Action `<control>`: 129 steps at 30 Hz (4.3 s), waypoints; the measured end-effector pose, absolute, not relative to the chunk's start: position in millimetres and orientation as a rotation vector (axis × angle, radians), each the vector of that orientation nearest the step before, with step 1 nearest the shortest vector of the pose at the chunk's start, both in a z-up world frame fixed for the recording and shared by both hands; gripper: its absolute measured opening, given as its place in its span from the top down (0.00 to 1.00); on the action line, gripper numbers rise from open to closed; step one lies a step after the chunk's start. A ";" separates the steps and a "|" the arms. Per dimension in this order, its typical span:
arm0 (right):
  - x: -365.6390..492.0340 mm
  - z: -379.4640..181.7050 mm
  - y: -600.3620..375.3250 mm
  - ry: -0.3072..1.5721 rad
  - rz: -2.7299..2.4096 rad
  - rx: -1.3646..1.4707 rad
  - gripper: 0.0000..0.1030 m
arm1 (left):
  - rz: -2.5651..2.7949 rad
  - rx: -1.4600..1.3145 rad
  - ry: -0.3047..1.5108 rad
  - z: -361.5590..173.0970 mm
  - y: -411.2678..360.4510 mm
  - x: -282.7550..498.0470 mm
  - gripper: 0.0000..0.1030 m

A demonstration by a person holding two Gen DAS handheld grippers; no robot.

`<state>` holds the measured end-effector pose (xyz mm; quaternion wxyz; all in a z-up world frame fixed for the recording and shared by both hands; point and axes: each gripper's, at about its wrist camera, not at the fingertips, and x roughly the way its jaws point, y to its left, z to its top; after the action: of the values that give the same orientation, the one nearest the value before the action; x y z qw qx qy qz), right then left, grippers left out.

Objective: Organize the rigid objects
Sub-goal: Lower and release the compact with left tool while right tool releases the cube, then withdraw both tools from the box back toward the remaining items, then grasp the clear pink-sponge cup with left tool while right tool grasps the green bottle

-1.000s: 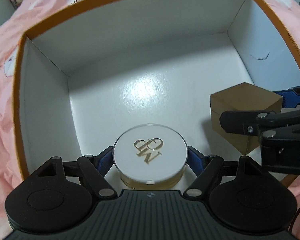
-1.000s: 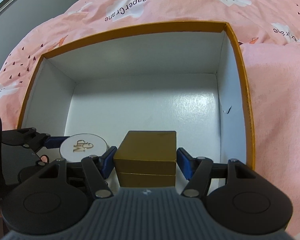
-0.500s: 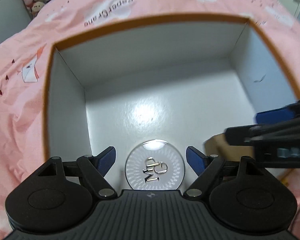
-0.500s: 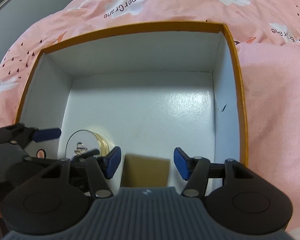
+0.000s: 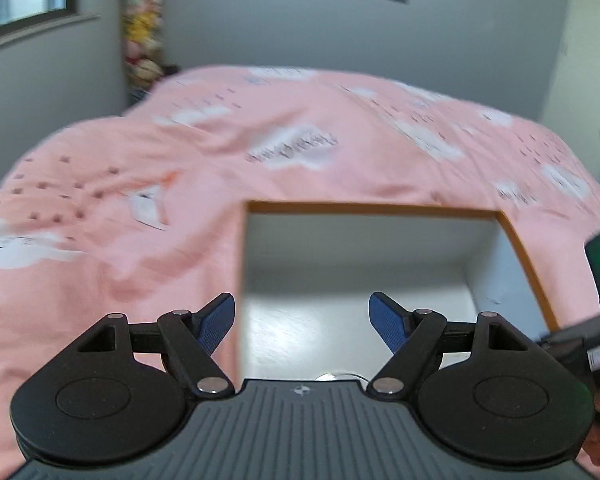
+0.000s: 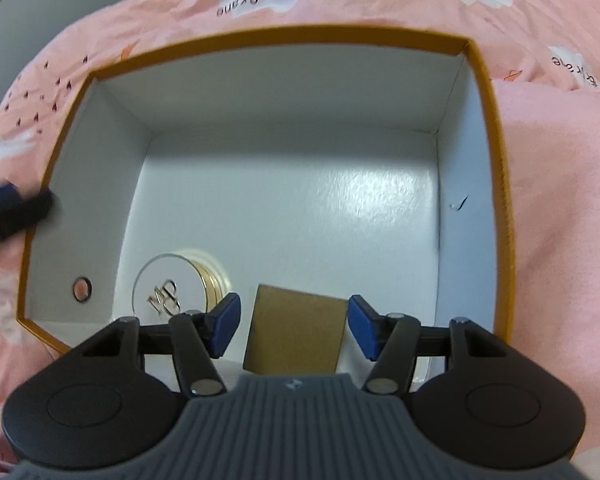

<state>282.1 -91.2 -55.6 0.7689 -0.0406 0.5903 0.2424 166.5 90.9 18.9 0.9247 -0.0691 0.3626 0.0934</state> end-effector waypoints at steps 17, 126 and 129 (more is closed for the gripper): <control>296.2 -81.4 -86.2 1.410 0.507 -0.036 0.42 | 0.128 -0.320 0.911 -15.8 127.1 161.4 0.48; 126.7 -75.9 -109.7 1.285 0.629 -0.065 0.56 | -0.090 -0.080 1.165 -98.5 59.8 80.8 0.25; 128.1 -79.6 -108.3 1.301 0.633 -0.051 0.58 | -0.088 -0.092 1.154 -99.3 60.5 78.9 0.27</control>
<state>128.1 -108.3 -79.6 0.7493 -0.0235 0.5950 0.2897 78.9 60.5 -99.3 0.8361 -0.0434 0.5452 -0.0414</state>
